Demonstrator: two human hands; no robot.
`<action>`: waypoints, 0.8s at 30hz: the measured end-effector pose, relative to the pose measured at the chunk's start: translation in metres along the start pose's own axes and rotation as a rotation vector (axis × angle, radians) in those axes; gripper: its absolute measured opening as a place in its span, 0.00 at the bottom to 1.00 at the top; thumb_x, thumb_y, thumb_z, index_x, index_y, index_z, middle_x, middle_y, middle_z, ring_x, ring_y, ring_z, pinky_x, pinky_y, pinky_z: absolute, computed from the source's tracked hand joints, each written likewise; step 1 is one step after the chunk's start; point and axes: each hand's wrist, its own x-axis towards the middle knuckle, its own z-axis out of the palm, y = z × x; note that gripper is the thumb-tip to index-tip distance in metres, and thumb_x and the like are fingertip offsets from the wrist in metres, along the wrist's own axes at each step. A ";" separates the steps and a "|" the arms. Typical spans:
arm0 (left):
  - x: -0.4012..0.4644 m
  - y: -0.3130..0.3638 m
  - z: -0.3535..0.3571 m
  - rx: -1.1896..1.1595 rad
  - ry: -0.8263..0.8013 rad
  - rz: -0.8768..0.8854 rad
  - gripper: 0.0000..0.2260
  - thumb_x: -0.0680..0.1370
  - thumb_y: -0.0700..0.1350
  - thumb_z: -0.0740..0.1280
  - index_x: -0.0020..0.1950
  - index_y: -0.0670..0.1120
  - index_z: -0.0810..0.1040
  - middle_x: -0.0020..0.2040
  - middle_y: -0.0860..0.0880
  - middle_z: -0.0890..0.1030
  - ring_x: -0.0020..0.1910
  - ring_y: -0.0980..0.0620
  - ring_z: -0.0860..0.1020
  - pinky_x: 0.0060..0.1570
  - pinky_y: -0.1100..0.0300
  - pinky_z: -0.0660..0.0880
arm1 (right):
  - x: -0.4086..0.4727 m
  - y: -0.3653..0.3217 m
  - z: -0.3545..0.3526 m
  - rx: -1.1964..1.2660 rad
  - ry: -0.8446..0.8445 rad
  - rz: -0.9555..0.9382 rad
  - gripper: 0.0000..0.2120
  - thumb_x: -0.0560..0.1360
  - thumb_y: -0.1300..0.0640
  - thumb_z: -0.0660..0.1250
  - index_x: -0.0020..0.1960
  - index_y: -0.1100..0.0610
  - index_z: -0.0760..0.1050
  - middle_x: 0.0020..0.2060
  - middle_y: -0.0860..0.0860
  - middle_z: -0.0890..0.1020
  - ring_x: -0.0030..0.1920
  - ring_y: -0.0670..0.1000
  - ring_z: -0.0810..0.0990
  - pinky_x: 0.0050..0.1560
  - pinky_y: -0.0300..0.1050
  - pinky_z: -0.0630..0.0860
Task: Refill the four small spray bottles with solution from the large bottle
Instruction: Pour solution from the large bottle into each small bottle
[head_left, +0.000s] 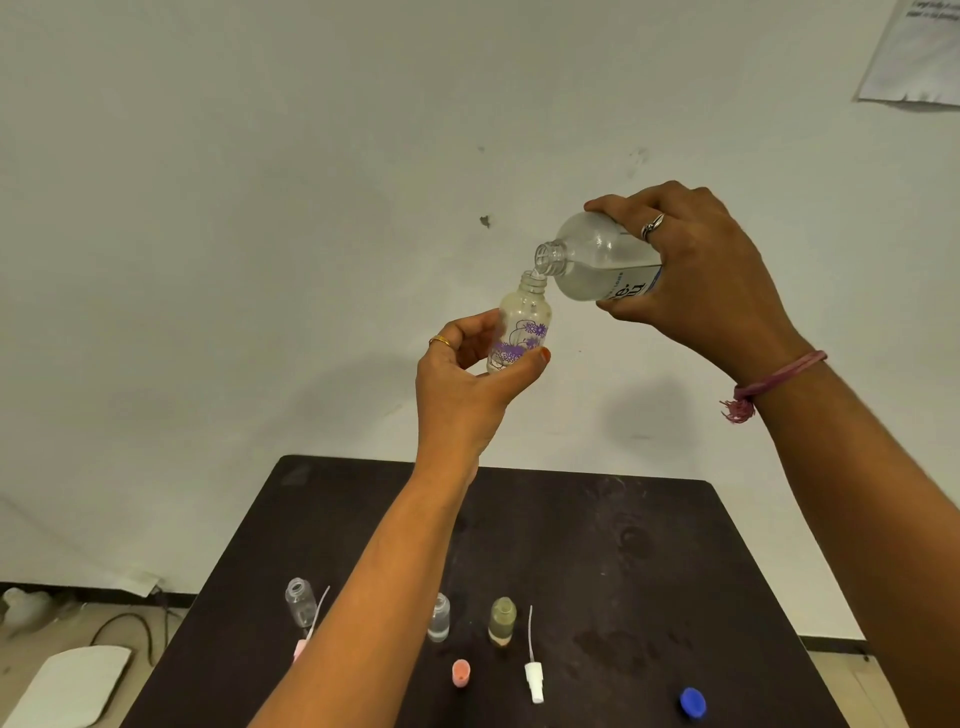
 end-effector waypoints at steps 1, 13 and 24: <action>0.000 0.000 0.000 -0.002 0.000 0.001 0.22 0.67 0.43 0.78 0.58 0.48 0.77 0.54 0.52 0.81 0.52 0.55 0.80 0.40 0.72 0.76 | 0.000 0.000 0.000 -0.001 0.002 -0.001 0.32 0.64 0.58 0.76 0.67 0.52 0.72 0.55 0.55 0.77 0.52 0.59 0.73 0.49 0.49 0.71; -0.001 0.001 -0.002 -0.006 -0.001 -0.002 0.22 0.67 0.43 0.78 0.58 0.49 0.76 0.54 0.52 0.80 0.52 0.57 0.80 0.40 0.73 0.75 | 0.001 -0.002 -0.002 -0.001 0.004 -0.008 0.32 0.64 0.58 0.77 0.66 0.52 0.73 0.54 0.55 0.77 0.52 0.59 0.73 0.48 0.45 0.68; -0.004 0.003 -0.004 -0.016 -0.002 0.005 0.22 0.67 0.42 0.79 0.58 0.48 0.77 0.54 0.51 0.81 0.52 0.57 0.80 0.39 0.74 0.74 | 0.000 -0.006 -0.004 -0.006 -0.003 -0.014 0.33 0.63 0.58 0.77 0.67 0.52 0.72 0.54 0.55 0.77 0.52 0.59 0.73 0.47 0.47 0.70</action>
